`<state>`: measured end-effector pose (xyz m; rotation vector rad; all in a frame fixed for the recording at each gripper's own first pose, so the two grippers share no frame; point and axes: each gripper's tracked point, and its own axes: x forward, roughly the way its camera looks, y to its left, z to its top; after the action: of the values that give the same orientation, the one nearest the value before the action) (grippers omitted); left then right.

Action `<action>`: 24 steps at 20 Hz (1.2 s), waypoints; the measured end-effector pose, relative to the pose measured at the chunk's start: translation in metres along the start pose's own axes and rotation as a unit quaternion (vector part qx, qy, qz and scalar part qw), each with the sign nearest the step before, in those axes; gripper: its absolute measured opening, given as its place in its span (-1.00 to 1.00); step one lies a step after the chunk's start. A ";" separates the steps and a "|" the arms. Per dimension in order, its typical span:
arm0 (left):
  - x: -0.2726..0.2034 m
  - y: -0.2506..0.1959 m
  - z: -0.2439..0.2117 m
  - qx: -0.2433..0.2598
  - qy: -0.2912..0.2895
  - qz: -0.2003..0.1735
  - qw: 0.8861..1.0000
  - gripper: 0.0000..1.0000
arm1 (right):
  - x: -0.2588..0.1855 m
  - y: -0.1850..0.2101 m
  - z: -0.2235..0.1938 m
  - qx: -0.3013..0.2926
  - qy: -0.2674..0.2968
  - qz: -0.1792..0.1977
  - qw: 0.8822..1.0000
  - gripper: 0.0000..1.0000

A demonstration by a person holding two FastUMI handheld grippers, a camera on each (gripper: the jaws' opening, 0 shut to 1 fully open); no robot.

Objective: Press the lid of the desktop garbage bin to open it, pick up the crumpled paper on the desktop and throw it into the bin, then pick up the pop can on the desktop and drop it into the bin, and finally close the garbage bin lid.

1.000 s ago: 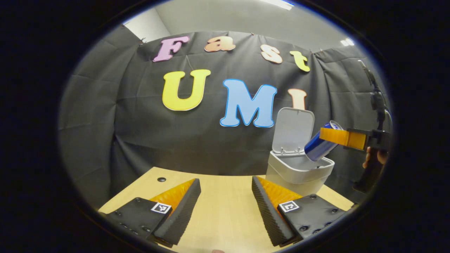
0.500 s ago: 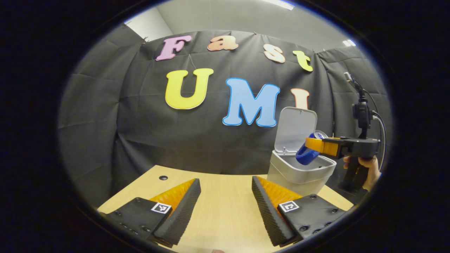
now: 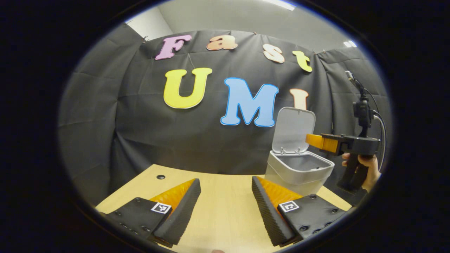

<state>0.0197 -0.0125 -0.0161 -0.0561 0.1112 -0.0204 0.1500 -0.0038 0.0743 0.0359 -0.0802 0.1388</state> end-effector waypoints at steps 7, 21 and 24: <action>-0.002 -0.003 0.001 -0.001 -0.002 -0.002 1.000 0.92 | -0.002 -0.004 0.023 -0.008 -0.020 -0.009 1.000 0.77; -0.016 0.003 0.009 -0.005 -0.009 0.006 1.000 0.92 | 0.024 -0.012 0.090 -0.030 -0.059 -0.042 0.997 0.77; -0.018 0.005 0.011 -0.007 -0.012 0.008 1.000 0.91 | 0.032 -0.011 0.103 -0.035 -0.069 -0.042 0.996 0.76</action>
<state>0.0029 -0.0060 -0.0030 -0.0694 0.0875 -0.0020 0.1750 -0.0142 0.1794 -0.0205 -0.2212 0.0485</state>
